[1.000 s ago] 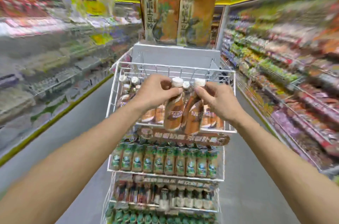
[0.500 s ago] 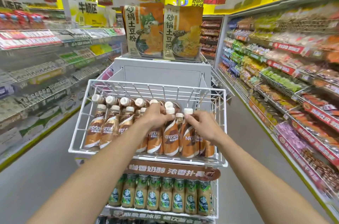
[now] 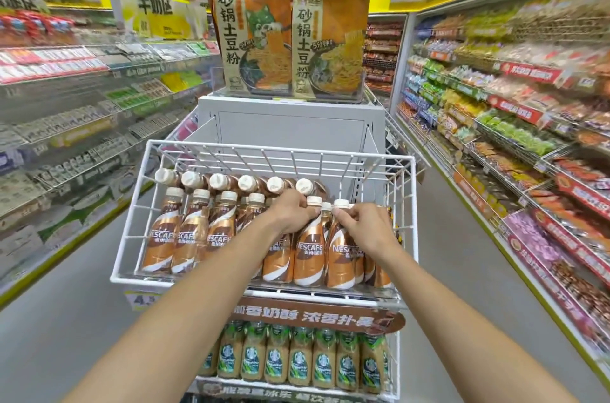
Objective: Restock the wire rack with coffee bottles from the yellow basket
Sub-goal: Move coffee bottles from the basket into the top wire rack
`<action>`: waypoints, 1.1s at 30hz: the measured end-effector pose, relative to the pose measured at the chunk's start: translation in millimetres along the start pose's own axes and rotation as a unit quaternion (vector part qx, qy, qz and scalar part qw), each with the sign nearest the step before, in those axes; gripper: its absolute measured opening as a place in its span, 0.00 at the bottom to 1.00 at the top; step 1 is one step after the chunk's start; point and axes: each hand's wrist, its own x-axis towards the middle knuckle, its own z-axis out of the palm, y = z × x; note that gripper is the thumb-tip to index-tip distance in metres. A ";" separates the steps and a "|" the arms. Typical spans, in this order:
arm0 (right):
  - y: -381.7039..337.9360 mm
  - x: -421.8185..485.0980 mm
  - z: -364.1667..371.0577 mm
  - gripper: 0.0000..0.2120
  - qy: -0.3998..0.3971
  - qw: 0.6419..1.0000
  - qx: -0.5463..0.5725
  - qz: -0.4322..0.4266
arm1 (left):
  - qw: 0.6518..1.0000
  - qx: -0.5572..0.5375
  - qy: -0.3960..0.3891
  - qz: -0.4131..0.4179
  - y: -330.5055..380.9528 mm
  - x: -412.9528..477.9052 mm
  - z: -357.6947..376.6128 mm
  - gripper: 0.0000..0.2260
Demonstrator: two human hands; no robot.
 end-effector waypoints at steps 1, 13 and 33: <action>-0.1 0.5 0.0 0.27 0.001 1.000 -0.003 -0.001 | 1.000 0.016 -0.003 0.001 0.1 2.2 0.1 0.15; -7.7 1.6 -5.0 0.27 -0.012 0.999 -0.039 0.021 | 0.995 0.034 0.096 0.011 2.9 -10.4 7.0 0.15; -104.1 -227.9 -35.6 0.39 -0.133 0.928 -0.337 -0.082 | 0.853 0.466 -0.049 0.228 -77.8 -245.0 -66.9 0.25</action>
